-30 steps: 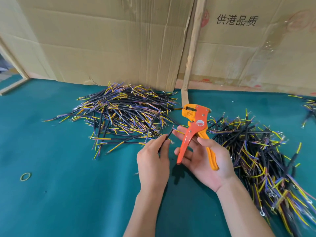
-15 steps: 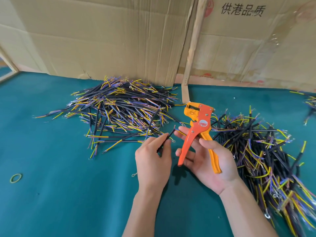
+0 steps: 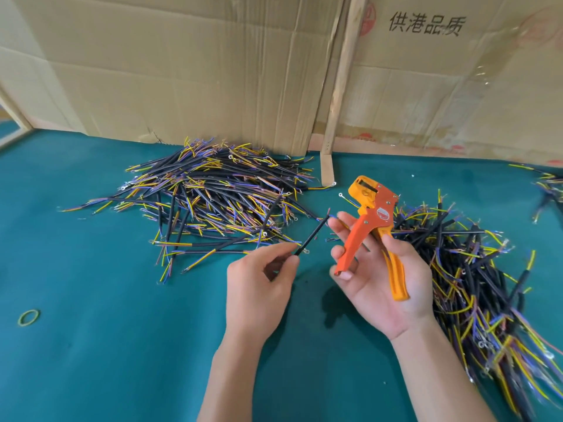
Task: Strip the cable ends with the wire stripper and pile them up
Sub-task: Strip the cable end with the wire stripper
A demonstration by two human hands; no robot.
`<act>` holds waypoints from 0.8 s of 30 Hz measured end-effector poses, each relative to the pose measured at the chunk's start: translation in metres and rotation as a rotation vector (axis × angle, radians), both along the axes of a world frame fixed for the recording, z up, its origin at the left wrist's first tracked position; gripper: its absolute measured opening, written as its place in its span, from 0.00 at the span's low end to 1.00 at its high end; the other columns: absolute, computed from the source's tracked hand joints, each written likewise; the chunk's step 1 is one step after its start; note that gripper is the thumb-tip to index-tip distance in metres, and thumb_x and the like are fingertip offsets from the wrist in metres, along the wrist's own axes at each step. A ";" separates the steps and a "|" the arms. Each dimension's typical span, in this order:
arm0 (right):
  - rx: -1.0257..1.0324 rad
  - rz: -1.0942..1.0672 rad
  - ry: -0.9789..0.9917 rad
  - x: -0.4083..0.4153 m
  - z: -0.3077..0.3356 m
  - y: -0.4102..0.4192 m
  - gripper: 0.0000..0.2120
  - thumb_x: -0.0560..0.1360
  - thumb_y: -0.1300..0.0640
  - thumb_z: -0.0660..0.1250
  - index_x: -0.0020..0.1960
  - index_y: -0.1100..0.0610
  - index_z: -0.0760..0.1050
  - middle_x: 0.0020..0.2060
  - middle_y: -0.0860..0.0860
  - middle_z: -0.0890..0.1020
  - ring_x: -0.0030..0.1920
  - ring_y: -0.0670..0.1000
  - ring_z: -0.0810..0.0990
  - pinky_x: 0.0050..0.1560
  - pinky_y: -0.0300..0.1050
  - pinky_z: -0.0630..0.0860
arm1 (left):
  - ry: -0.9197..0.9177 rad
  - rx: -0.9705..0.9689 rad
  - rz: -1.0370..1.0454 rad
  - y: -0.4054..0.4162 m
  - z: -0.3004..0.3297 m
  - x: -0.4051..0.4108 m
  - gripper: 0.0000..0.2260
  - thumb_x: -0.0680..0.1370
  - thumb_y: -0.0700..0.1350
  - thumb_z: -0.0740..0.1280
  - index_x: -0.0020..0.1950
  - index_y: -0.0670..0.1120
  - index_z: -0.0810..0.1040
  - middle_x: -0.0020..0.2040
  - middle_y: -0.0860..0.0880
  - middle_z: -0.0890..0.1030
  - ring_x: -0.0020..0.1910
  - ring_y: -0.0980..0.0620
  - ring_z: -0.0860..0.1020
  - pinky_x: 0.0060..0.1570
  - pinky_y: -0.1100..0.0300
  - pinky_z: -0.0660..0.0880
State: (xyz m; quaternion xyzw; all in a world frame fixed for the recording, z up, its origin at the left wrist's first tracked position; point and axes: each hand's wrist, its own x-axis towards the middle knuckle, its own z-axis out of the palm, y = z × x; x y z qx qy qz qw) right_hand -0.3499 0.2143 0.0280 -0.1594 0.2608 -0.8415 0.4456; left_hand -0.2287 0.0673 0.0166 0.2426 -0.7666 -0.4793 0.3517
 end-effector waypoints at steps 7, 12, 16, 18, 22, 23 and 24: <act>-0.020 -0.094 -0.044 -0.006 -0.001 0.007 0.34 0.68 0.50 0.76 0.71 0.62 0.76 0.73 0.57 0.75 0.49 0.55 0.83 0.41 0.44 0.73 | 0.326 0.486 0.034 -0.017 0.000 0.012 0.07 0.77 0.36 0.73 0.46 0.48 0.87 0.38 0.43 0.86 0.39 0.48 0.86 0.39 0.60 0.80; -0.006 -0.099 -0.066 -0.008 -0.005 0.007 0.33 0.68 0.51 0.76 0.70 0.62 0.77 0.73 0.58 0.75 0.49 0.56 0.83 0.41 0.45 0.73 | 0.416 0.652 0.030 -0.017 0.002 0.011 0.06 0.81 0.36 0.67 0.49 0.43 0.84 0.44 0.39 0.86 0.45 0.44 0.87 0.38 0.61 0.80; -0.016 -0.103 -0.074 -0.009 -0.005 0.006 0.33 0.69 0.51 0.75 0.70 0.62 0.76 0.73 0.58 0.75 0.49 0.55 0.83 0.41 0.45 0.74 | 0.417 0.660 0.043 -0.018 0.005 0.009 0.05 0.83 0.37 0.64 0.51 0.40 0.79 0.44 0.40 0.86 0.45 0.44 0.87 0.38 0.61 0.80; -0.009 -0.107 -0.077 -0.009 -0.004 0.006 0.34 0.68 0.51 0.76 0.71 0.63 0.76 0.73 0.58 0.75 0.49 0.55 0.83 0.41 0.45 0.73 | 0.399 0.648 0.091 -0.017 0.006 0.009 0.03 0.82 0.37 0.65 0.49 0.42 0.78 0.43 0.40 0.87 0.44 0.44 0.87 0.35 0.61 0.80; 0.019 -0.090 -0.056 -0.006 -0.003 0.004 0.32 0.68 0.50 0.76 0.69 0.62 0.78 0.72 0.58 0.75 0.48 0.55 0.83 0.41 0.45 0.73 | 0.348 0.597 0.265 -0.019 0.006 0.010 0.04 0.81 0.39 0.69 0.46 0.43 0.78 0.41 0.44 0.87 0.39 0.49 0.87 0.27 0.65 0.74; 0.027 -0.082 -0.047 -0.005 -0.003 0.003 0.32 0.67 0.50 0.76 0.68 0.62 0.78 0.72 0.58 0.76 0.48 0.56 0.83 0.41 0.45 0.73 | 0.340 0.587 0.312 -0.020 0.005 0.010 0.04 0.80 0.40 0.70 0.45 0.44 0.79 0.41 0.45 0.87 0.36 0.51 0.86 0.25 0.66 0.71; 0.035 -0.073 -0.035 -0.005 -0.002 0.002 0.32 0.67 0.50 0.77 0.68 0.62 0.79 0.71 0.58 0.76 0.47 0.56 0.83 0.40 0.45 0.73 | 0.333 0.575 0.355 -0.022 0.004 0.011 0.04 0.79 0.41 0.71 0.45 0.44 0.81 0.40 0.47 0.87 0.33 0.54 0.84 0.24 0.66 0.69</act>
